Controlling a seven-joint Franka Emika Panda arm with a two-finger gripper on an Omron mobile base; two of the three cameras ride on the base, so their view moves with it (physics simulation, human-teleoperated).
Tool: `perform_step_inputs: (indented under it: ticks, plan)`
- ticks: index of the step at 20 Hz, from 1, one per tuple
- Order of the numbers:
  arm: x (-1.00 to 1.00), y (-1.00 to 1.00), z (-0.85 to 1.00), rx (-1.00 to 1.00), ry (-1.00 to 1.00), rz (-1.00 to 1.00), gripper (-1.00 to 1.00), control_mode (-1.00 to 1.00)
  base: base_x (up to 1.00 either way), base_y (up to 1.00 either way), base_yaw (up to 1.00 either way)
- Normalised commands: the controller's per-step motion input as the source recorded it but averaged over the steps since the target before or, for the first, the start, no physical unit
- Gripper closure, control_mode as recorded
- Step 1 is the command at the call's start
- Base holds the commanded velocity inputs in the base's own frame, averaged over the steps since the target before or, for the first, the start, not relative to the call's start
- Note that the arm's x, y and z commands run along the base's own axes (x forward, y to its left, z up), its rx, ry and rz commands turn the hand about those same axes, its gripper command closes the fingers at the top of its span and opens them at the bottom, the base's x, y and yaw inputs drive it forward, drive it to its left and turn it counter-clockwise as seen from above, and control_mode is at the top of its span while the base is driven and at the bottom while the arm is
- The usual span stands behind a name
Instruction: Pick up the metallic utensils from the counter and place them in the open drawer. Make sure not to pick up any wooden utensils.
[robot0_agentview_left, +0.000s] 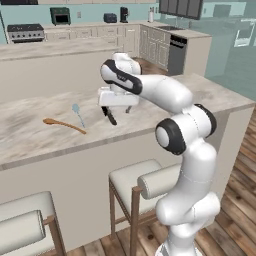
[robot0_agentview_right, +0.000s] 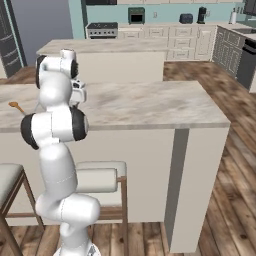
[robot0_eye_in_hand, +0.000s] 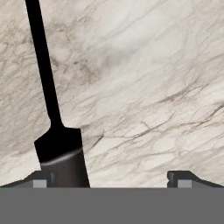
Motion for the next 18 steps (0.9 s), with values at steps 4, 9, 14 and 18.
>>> perform_step_inputs:
  ticks: [4,9,14,18]
  plan:
    - [-0.52,0.29,0.14,0.0,-0.23,0.0,-1.0,-1.0,0.0,0.0,0.0]
    - [-0.11,0.04,0.19,0.0,-0.19,0.0,-1.0,-1.0,0.0,0.0,0.0]
    - [-0.15,0.0,-0.12,0.0,-0.09,-0.01,-1.0,-1.0,0.0,0.0,0.0]
    - [0.0,0.01,-0.47,0.0,0.0,-0.03,-1.0,-1.0,0.0,0.0,0.0]
